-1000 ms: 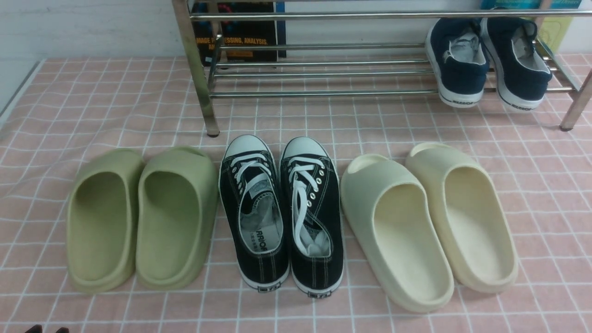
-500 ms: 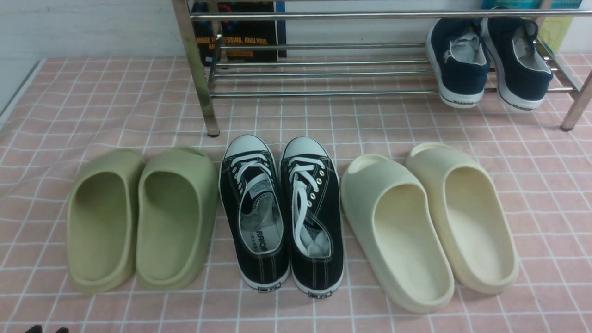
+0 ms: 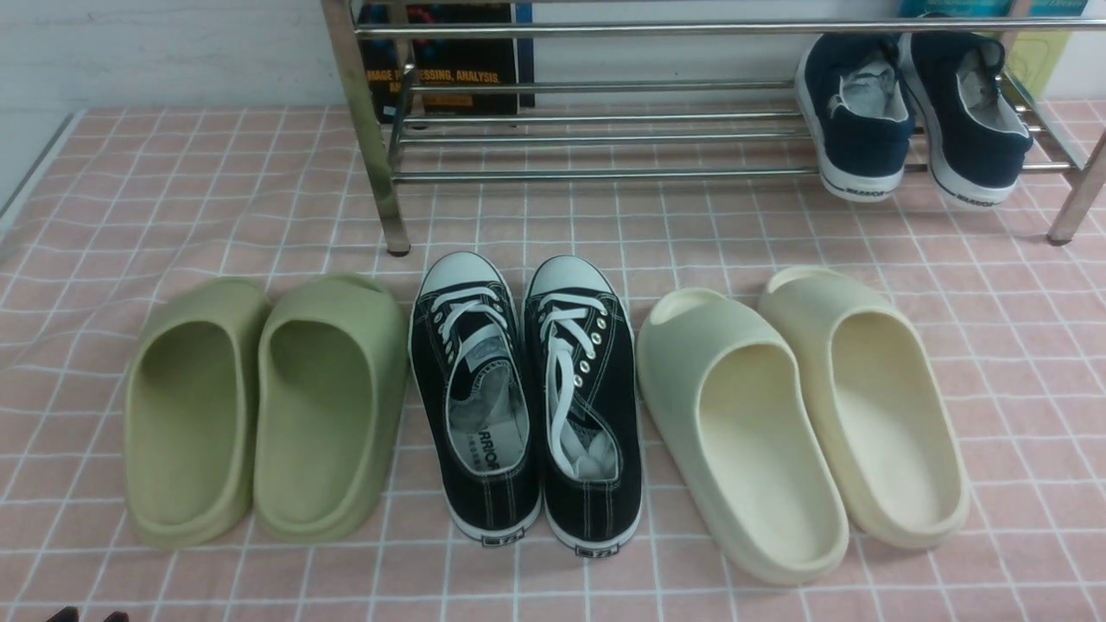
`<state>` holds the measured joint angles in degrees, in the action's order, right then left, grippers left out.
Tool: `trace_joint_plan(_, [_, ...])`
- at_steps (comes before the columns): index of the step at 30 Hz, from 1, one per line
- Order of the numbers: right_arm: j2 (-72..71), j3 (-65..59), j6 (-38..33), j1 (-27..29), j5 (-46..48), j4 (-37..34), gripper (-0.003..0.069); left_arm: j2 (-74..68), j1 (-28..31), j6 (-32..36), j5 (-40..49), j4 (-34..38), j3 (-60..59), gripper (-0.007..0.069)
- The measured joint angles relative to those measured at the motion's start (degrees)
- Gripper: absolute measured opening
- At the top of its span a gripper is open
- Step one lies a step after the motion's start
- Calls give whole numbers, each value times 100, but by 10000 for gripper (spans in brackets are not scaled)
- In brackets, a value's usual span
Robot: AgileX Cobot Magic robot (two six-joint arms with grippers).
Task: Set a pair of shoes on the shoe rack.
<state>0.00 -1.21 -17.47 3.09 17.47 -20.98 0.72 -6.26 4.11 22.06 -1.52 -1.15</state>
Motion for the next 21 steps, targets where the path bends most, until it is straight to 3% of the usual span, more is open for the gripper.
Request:
trace_joint_plan(10, [-59,-14,654,0,-224,2169,18,0,0,0,0,0,0,239])
trace_joint_plan(16, [-59,-14,1747,0,-325,2373,25,0,0,0,0,0,0,239])
trace_joint_plan(21, [-59,-14,1975,0,-325,2279,29,0,0,0,0,0,0,239])
